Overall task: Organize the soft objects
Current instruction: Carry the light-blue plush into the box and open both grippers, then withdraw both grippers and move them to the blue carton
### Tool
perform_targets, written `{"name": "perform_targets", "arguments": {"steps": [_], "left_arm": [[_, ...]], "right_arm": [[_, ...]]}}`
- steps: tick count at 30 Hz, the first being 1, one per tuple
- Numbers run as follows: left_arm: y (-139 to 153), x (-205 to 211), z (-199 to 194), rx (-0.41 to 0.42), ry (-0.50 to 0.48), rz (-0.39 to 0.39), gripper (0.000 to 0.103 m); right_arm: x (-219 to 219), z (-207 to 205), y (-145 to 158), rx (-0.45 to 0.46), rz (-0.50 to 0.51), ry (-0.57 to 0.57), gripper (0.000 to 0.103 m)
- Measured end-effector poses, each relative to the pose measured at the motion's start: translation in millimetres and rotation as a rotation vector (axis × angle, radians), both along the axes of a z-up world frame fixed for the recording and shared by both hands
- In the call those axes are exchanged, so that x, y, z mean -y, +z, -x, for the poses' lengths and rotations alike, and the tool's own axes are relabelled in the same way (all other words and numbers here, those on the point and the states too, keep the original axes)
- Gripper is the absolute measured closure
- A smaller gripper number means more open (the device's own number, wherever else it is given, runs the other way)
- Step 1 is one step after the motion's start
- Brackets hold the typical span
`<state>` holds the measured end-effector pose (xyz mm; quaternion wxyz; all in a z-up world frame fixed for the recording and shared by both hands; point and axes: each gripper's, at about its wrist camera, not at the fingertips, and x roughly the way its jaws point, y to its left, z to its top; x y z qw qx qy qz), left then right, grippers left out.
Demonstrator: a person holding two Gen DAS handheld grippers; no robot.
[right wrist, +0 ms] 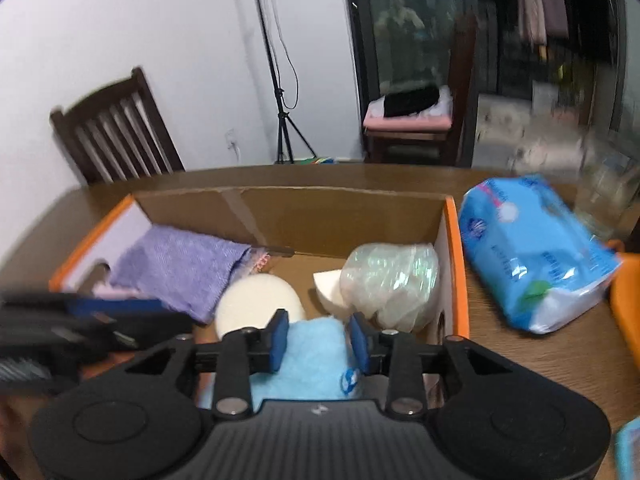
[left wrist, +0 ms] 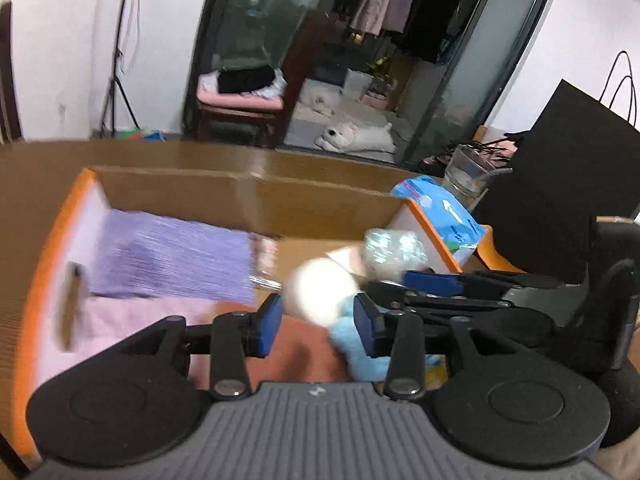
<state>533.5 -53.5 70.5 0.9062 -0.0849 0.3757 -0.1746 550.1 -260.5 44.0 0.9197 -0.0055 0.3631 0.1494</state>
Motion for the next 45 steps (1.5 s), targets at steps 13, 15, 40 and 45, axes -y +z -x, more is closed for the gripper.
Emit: {"name": "perform_targets", "arguments": {"steps": [13,15,40,45], "left_arm": [[101,-45,90,0.209,0.149,-0.184,0.036],[109,-46,105,0.229,0.15,-0.184,0.036],[-28,-84,404,0.293,0.19,-0.123,0.02],[-22,-91,374,0.282,0.193,-0.065,0.02]], "right_arm": [[17,98,125,0.137,-0.001,-0.022,0.045],[16,118,136,0.164,0.01,-0.024,0.043],[28,418,-1,0.229,-0.151,0.044,0.022],[17,398,-3,0.225,-0.177,0.016,0.023]]}}
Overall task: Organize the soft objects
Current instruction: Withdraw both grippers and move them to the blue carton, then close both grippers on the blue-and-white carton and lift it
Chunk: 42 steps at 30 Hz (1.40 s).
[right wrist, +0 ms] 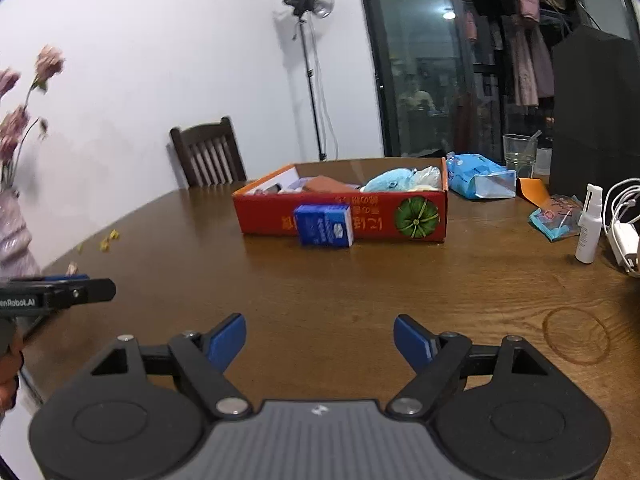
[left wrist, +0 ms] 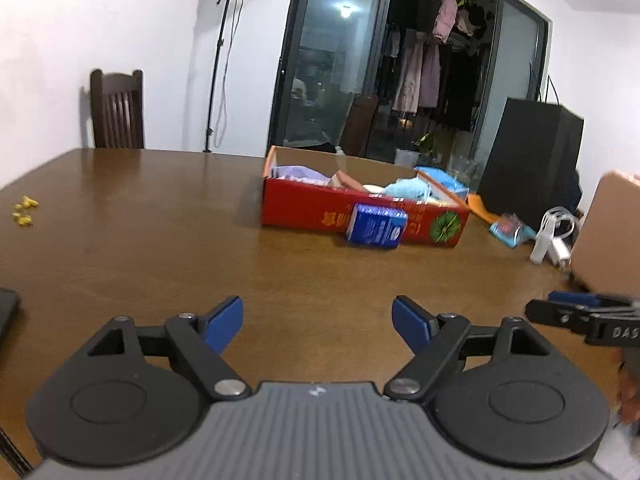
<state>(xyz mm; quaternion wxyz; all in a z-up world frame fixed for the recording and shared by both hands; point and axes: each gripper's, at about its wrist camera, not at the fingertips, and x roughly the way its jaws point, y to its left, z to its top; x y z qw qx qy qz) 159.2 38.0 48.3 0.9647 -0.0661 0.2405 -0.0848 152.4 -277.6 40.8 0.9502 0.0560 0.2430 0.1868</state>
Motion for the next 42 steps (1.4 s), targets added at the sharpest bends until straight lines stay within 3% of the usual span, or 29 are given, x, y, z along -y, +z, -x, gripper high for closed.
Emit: {"name": "perform_targets", "arguments": {"steps": [6,11,15,18,20,25,29,35,38,42], "left_arm": [[4,19,-83,-0.013,-0.081,0.026,0.032],[-4,34,-181,-0.094,-0.129,0.108,0.048],[-18,40,-239,-0.148,-0.158,0.195,0.051],[-31,37,-258,-0.184,-0.195,0.25,0.069],[-38,34,-260,-0.192,-0.216,0.277,0.077],[-34,33,-250,-0.215,-0.22,0.292,0.077],[-30,32,-211,-0.226,-0.256,0.325,0.068],[-48,28,-117,-0.256,-0.267,0.44,0.066],[-49,34,-83,-0.264,-0.298,0.431,0.062],[-54,35,-71,-0.291,-0.275,0.413,0.061]], "right_arm": [[-7,-63,2,-0.019,-0.031,-0.014,0.032],[-14,-142,1,-0.068,-0.112,-0.015,0.046],[-24,-201,-6,-0.115,-0.174,-0.006,0.056],[-31,-229,-12,-0.136,-0.194,-0.006,0.067],[-35,-237,-20,-0.151,-0.199,0.012,0.084],[-34,-229,-21,-0.138,-0.189,0.041,0.084],[-36,-193,-19,-0.156,-0.121,0.091,0.08],[-20,-103,-35,-0.218,-0.173,0.145,0.078],[-16,-68,-36,-0.226,-0.162,0.161,0.068],[-4,-47,-29,-0.207,-0.207,0.173,0.068]]}}
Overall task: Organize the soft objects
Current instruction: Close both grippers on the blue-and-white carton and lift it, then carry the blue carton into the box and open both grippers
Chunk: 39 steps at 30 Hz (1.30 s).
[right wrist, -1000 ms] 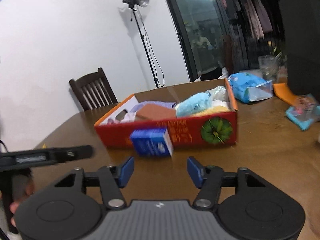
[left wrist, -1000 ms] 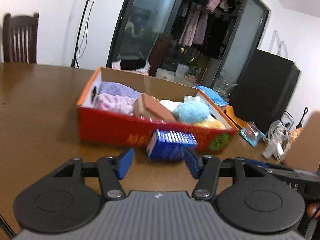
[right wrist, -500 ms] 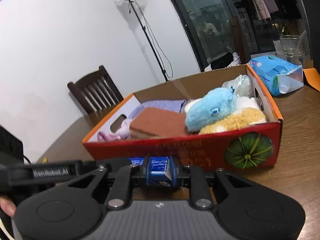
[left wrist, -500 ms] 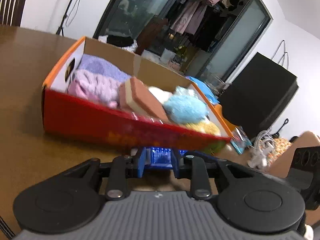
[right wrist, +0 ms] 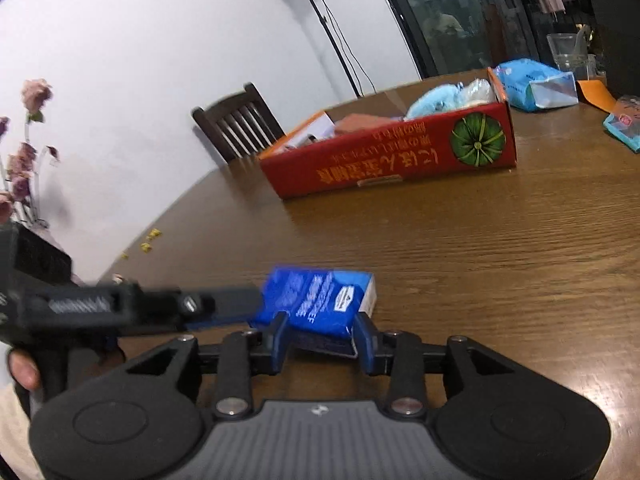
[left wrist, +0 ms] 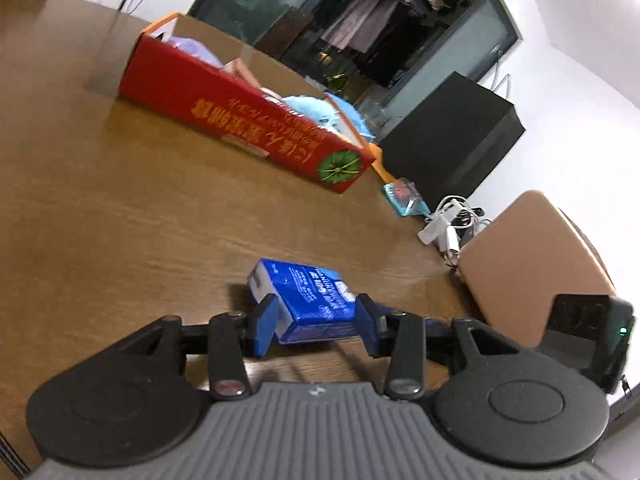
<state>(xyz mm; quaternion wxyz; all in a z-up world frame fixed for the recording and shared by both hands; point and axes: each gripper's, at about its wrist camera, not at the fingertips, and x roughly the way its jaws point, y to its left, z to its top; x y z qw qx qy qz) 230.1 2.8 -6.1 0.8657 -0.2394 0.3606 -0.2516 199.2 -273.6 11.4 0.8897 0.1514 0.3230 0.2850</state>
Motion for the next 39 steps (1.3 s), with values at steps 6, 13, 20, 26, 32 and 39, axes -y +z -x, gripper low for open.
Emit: {"name": "perform_targets", "arguments": {"steps": [6,13,20,26,32,39], "left_arm": [[-2,-1,-11,-0.007,0.058,-0.035,0.061],[-13,4,-16,-0.026,0.044,-0.065,0.08],[21,6,-46,0.074,0.045,-0.065,0.081],[100,17,-180,0.234,0.009,-0.111,0.081],[97,41,-338,0.123,-0.013,-0.163,0.08],[37,62,-409,0.022,-0.047,-0.297,0.079]], "right_arm": [[-5,-13,-4,0.002,0.018,-0.043,0.068],[-9,-24,-18,-0.028,0.017,-0.057,0.077],[-7,-41,14,0.057,0.023,-0.084,0.087],[-4,-156,91,0.237,0.05,-0.109,0.087],[-10,-316,102,0.172,0.14,-0.172,0.087],[-31,-421,40,0.002,0.315,-0.168,0.088]]}}
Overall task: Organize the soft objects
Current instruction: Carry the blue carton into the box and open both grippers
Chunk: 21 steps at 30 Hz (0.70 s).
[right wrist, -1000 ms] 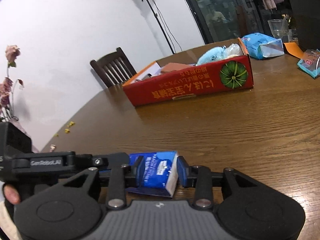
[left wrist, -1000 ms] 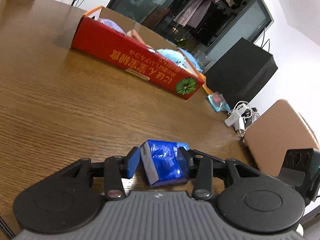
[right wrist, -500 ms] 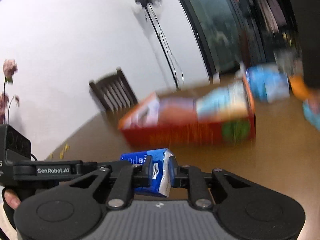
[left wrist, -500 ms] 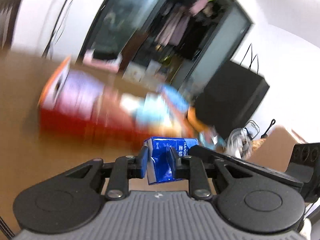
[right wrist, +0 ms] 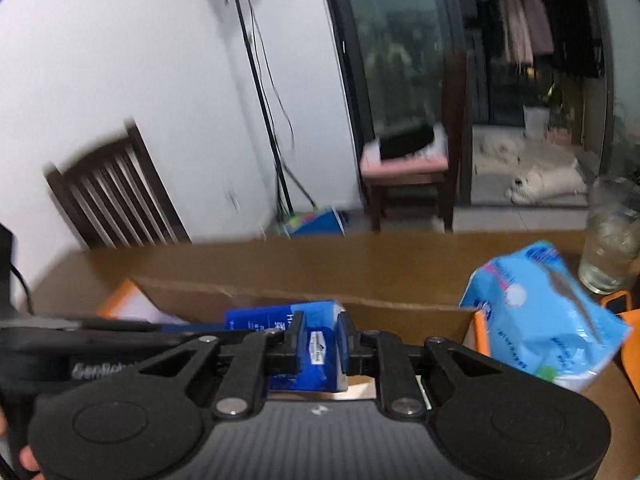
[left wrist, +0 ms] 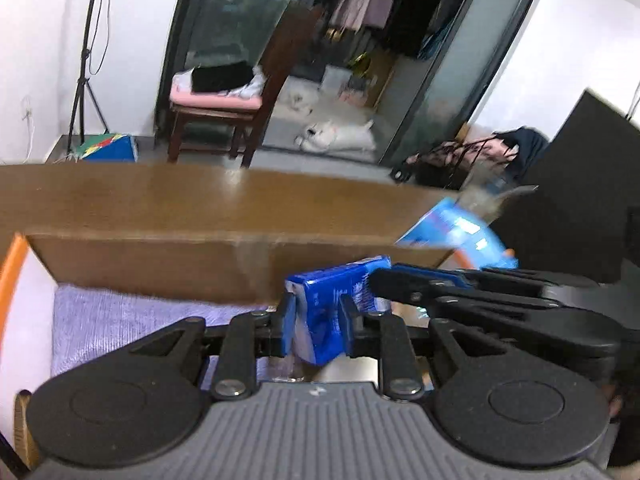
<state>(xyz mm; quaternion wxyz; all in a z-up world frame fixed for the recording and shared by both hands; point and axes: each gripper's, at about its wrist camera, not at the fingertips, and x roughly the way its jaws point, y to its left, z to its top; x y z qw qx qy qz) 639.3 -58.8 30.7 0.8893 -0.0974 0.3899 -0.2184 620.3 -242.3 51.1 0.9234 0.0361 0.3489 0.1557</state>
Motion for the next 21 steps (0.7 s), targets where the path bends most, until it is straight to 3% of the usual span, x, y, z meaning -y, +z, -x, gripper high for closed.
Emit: {"name": "perform_targets", "arguments": {"steps": [1,4,6,12,14,21], "left_arm": [[-5,-5,-2,-0.038,0.007,0.021,0.074],[-8,-16,1,-0.059,0.046,0.051,0.076],[-15,-21,5,-0.095,0.056,0.079,0.074],[-7,-23,12,-0.072,0.077,0.065,0.069],[5,-21,20,-0.035,0.08,0.026,0.064],[84,-31,77,0.114,0.116,-0.104,0.058]], "right_arm": [[-4,-8,-6,-0.032,0.011,0.015,0.088],[-24,-16,-14,-0.082,0.106,0.104,0.089],[-28,-18,-16,-0.093,0.113,0.115,0.089],[-21,-28,-13,-0.085,0.094,0.103,0.087],[-17,-20,-3,-0.072,0.083,0.085,0.071],[7,41,75,0.057,0.086,0.068,0.059]]}}
